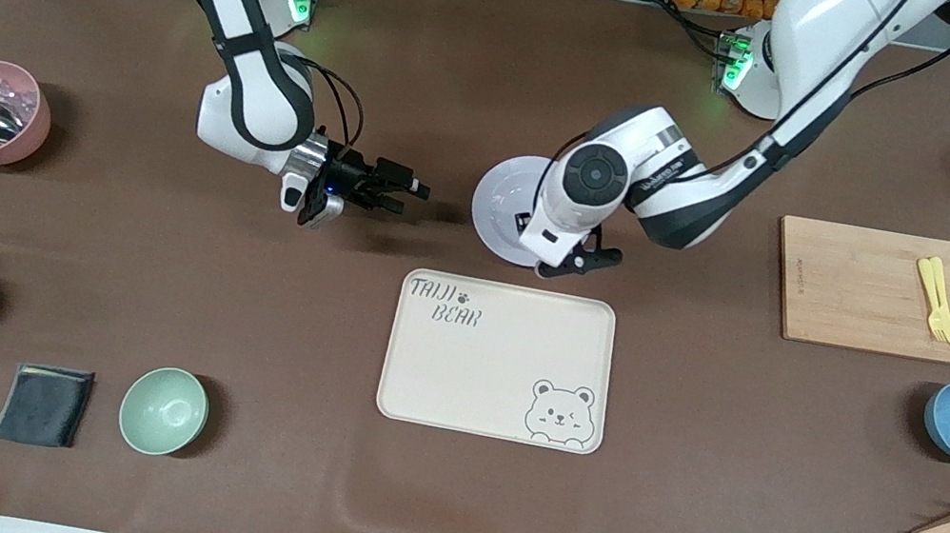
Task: Place orange and plate with both arms
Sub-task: 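Carry the orange over the white plate while the right gripper approaches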
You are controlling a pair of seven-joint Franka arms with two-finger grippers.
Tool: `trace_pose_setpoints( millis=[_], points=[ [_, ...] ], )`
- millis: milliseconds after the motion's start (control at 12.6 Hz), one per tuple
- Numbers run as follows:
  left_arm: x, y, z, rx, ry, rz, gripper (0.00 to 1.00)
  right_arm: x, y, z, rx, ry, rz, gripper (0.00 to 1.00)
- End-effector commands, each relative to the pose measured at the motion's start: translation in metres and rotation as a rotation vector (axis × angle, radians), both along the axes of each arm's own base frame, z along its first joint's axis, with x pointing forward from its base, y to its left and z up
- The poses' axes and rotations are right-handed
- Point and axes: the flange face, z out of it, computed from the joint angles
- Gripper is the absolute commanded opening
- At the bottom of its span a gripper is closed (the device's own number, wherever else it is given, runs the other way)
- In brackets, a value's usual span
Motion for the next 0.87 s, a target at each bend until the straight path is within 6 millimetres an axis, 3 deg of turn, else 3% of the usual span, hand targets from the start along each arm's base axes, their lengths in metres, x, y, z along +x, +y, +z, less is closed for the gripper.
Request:
trace_pose_setpoints(
  millis=[0,159,477,636,715,795],
  points=[
    [-0.027,-0.013,-0.022,0.008,-0.017,0.018,0.0,-0.009,0.006,-0.008,0.0,-0.012,0.01,1.0],
    [-0.04,-0.016,-0.04,0.031,-0.028,-0.003,0.0,-0.015,0.01,-0.017,0.008,-0.01,-0.003,1.0],
    [-0.046,-0.018,-0.076,0.066,-0.062,0.021,0.0,-0.032,0.027,-0.036,0.032,-0.016,-0.031,1.0],
    [-0.045,-0.021,-0.078,0.048,-0.069,0.028,0.0,-0.036,0.032,-0.036,0.036,-0.014,-0.029,1.0],
    [-0.042,-0.021,-0.08,0.047,-0.067,0.035,0.08,-0.036,0.032,-0.036,0.039,-0.012,-0.036,1.0],
    [-0.04,-0.021,-0.078,0.045,-0.071,0.04,0.7,-0.036,0.033,-0.036,0.041,-0.011,-0.037,1.0]
  ],
)
